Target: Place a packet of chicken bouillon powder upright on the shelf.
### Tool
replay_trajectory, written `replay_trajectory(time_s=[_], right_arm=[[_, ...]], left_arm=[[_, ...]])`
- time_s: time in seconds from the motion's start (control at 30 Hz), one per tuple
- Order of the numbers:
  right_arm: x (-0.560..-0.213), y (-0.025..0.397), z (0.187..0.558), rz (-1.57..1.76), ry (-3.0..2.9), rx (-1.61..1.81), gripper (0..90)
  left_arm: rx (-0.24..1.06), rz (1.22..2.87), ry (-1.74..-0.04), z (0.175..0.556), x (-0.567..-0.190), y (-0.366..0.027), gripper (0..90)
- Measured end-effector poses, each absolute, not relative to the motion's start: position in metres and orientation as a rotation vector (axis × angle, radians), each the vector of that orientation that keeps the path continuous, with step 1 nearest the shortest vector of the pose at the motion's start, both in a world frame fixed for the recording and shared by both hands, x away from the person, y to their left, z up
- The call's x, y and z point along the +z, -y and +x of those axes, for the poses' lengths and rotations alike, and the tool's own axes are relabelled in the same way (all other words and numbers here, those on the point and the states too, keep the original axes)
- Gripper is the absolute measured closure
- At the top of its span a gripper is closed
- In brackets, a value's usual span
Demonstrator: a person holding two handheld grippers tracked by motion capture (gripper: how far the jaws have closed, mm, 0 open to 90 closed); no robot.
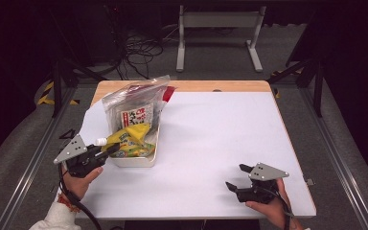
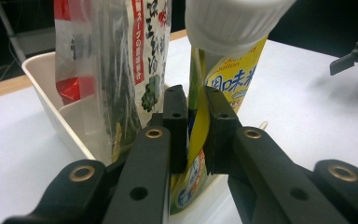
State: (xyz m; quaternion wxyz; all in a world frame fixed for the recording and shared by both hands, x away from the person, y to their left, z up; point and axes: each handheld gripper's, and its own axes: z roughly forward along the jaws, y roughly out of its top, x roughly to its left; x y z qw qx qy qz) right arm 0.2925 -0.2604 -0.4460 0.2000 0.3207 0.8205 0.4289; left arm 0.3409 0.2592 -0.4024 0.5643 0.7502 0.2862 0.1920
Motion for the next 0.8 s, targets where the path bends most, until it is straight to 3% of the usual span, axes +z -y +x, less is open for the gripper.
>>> replay_trajectory(time_s=[0.37,0.8], right_arm=[[-0.436,0.258,0.300,0.889,-2.261,1.276,21.4],[-0.429,0.257,0.307,0.865,-2.233,1.281,21.4]], left_arm=[[0.534,1.754,-0.687,0.323,-0.399,-0.265,70.6],[0.625,1.699,-0.745,0.296,-0.392,-0.263,44.9]])
